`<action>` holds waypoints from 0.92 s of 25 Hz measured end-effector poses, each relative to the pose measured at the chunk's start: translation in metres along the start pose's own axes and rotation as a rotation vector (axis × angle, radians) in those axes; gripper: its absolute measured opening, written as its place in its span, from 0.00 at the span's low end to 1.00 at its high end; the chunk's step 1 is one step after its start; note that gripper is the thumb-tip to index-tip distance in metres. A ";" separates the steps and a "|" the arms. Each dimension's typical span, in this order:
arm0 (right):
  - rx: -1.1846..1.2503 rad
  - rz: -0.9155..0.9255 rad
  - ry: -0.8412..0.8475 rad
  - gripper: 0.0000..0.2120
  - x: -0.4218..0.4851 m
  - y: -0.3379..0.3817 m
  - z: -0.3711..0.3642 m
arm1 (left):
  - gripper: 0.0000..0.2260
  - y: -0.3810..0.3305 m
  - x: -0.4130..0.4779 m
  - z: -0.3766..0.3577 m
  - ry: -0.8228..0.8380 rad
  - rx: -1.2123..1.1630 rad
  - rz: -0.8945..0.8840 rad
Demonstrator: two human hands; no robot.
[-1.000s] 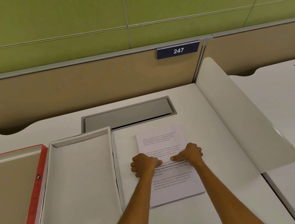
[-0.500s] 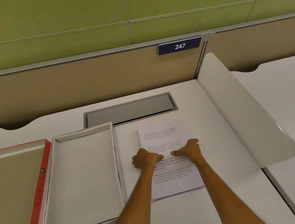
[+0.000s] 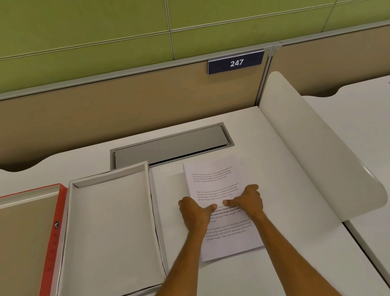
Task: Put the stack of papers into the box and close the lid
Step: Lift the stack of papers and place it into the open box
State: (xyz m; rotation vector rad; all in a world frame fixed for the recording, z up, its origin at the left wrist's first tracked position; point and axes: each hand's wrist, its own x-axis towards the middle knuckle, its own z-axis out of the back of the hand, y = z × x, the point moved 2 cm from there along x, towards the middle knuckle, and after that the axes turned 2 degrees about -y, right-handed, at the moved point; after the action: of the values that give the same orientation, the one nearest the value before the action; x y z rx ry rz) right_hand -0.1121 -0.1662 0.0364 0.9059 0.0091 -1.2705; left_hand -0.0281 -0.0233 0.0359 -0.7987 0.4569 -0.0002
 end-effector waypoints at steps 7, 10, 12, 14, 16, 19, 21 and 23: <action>0.138 0.151 -0.083 0.31 -0.021 0.015 0.026 | 0.26 -0.019 -0.019 0.026 -0.041 -0.278 -0.049; 0.360 0.294 -0.159 0.30 -0.039 0.031 0.047 | 0.24 -0.039 -0.030 0.048 -0.108 -0.448 -0.140; 0.508 0.379 -0.177 0.30 -0.049 0.037 0.056 | 0.23 -0.049 -0.039 0.057 -0.157 -0.574 -0.226; 0.613 0.440 -0.193 0.30 -0.054 0.040 0.060 | 0.25 -0.055 -0.047 0.062 -0.185 -0.672 -0.307; 0.668 0.472 -0.204 0.31 -0.055 0.040 0.059 | 0.28 -0.057 -0.052 0.064 -0.195 -0.715 -0.362; 0.704 0.473 -0.199 0.31 -0.054 0.034 0.053 | 0.28 -0.054 -0.052 0.063 -0.200 -0.713 -0.388; 0.710 0.469 -0.198 0.31 -0.054 0.028 0.048 | 0.29 -0.050 -0.051 0.060 -0.200 -0.693 -0.398; 0.729 0.463 -0.198 0.32 -0.053 0.024 0.046 | 0.28 -0.049 -0.050 0.058 -0.189 -0.673 -0.407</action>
State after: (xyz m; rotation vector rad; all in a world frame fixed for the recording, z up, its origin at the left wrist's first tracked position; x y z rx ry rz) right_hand -0.1313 -0.1500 0.1058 1.2971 -0.8205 -0.9146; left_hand -0.0416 -0.0095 0.1245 -1.5293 0.0974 -0.1543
